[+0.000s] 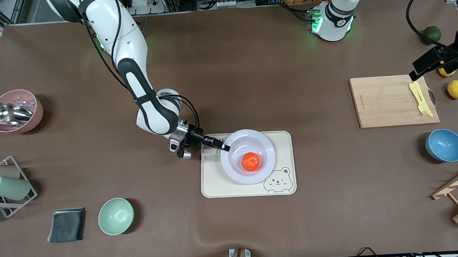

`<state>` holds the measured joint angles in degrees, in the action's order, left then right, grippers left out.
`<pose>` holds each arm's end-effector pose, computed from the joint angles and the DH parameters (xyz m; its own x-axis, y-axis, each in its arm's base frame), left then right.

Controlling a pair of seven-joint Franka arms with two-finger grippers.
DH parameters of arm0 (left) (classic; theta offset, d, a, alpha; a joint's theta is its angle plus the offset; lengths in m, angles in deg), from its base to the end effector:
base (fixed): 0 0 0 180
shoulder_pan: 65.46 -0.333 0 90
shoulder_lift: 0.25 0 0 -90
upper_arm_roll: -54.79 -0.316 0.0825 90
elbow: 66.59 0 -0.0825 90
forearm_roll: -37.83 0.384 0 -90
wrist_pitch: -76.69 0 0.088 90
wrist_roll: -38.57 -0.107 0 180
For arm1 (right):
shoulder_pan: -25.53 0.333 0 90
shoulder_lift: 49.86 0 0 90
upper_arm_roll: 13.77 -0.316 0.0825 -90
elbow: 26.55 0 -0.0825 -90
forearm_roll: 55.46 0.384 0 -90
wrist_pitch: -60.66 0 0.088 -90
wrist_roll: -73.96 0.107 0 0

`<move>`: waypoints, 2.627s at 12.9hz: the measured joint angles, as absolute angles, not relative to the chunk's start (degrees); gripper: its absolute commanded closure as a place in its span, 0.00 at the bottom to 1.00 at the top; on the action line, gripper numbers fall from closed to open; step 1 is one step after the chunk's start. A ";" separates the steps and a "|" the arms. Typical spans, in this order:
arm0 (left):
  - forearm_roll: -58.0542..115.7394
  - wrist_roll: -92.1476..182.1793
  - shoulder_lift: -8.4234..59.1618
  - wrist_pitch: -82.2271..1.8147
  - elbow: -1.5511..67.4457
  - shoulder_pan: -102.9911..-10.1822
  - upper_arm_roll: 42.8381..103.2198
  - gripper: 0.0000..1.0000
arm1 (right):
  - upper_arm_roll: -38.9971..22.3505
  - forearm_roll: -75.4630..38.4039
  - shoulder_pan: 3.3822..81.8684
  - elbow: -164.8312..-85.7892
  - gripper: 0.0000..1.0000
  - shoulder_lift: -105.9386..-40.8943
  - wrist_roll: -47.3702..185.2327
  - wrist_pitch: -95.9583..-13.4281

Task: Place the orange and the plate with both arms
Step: 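Settle the plate on the tray with the right gripper, then open the right gripper and pull it back from the plate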

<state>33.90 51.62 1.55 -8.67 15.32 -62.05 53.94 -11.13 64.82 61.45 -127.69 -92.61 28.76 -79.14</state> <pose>0.5551 -0.0328 0.6662 0.9843 0.1761 0.0130 0.1747 -0.9820 0.0725 0.5420 0.3598 0.1365 0.9135 -0.3820 -0.1402 -0.2880 -0.3635 -0.8859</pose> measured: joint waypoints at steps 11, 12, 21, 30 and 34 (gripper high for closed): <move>33.90 51.62 1.47 -8.80 15.27 -62.01 54.14 0.00 | -10.76 55.45 61.19 -127.11 0.28 -92.80 42.79 -79.38; 33.90 51.62 1.47 -8.80 15.27 -62.05 54.13 0.00 | -10.71 53.75 61.16 -127.04 0.26 -92.80 43.94 -79.39; 33.90 51.62 1.43 -8.81 15.27 -62.27 54.07 0.00 | -10.27 30.10 59.48 -125.36 0.22 -90.82 66.93 -79.14; 33.90 51.62 1.55 -9.58 15.42 -61.65 54.60 0.00 | -9.60 11.60 52.18 -126.07 0.00 -84.87 79.00 -67.13; 33.90 51.62 1.56 -9.63 15.48 -61.30 54.74 0.00 | -5.68 1.88 46.27 -127.64 0.00 -81.60 79.13 -52.58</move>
<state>33.90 51.62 1.56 -9.63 15.48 -61.30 54.74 -5.68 1.88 46.27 -127.64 -81.60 79.13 -52.58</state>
